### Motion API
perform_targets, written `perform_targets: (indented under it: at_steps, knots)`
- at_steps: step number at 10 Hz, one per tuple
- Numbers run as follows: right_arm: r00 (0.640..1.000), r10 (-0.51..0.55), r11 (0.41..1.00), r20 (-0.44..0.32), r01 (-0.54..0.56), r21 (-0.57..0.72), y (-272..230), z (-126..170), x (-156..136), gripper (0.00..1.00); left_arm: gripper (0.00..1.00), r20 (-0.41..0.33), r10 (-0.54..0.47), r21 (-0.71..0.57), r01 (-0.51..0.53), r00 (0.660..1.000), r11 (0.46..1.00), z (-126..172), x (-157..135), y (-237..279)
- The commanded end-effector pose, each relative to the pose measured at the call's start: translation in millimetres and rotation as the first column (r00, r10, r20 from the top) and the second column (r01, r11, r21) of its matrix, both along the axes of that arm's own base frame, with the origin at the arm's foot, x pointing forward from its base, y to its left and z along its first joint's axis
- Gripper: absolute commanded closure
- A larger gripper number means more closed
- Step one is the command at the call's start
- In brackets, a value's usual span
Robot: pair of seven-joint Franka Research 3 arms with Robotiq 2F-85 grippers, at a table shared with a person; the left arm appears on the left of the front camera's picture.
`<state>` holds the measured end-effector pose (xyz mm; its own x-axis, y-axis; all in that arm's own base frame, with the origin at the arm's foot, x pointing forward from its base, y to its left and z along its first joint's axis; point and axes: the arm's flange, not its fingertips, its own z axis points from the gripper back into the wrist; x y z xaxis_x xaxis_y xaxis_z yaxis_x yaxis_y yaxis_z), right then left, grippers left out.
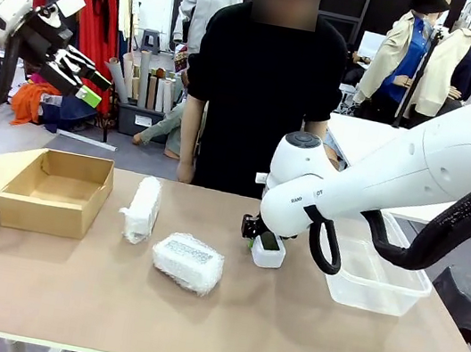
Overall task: Separate and place wrapped and unwrapped clocks.
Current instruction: Pick up the Digital clock indicated by the person.
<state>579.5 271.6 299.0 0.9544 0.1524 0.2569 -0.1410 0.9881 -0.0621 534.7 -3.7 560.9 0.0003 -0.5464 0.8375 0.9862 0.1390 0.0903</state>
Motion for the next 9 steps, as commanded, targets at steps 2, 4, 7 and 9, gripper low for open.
perform_targets:
  at_steps: [2, 4, 7, 9]
  knots:
    - [1.000, -0.002, 1.000, -0.004, 0.002, -0.008, 1, 23, 1, 0.82, 0.00, 0.006, 0.005, -0.002, -0.005, 1.000, 1.000, 2, -1, 0]
    - [1.000, 0.004, 1.000, -0.028, -0.003, 0.010, 3, 49, -3, 0.82, 0.00, 0.006, 0.005, -0.002, -0.005, 1.000, 1.000, 2, -1, 0]
    - [0.995, 0.004, 1.000, -0.103, -0.003, 0.007, 15, 107, -1, 0.82, 0.00, 0.006, 0.005, -0.002, -0.005, 1.000, 1.000, 2, -1, 0]
    - [0.992, 0.062, 0.997, -0.110, -0.056, 0.060, 19, 146, 1, 0.82, 0.00, 0.006, 0.005, -0.002, -0.005, 1.000, 1.000, 2, -1, 0]
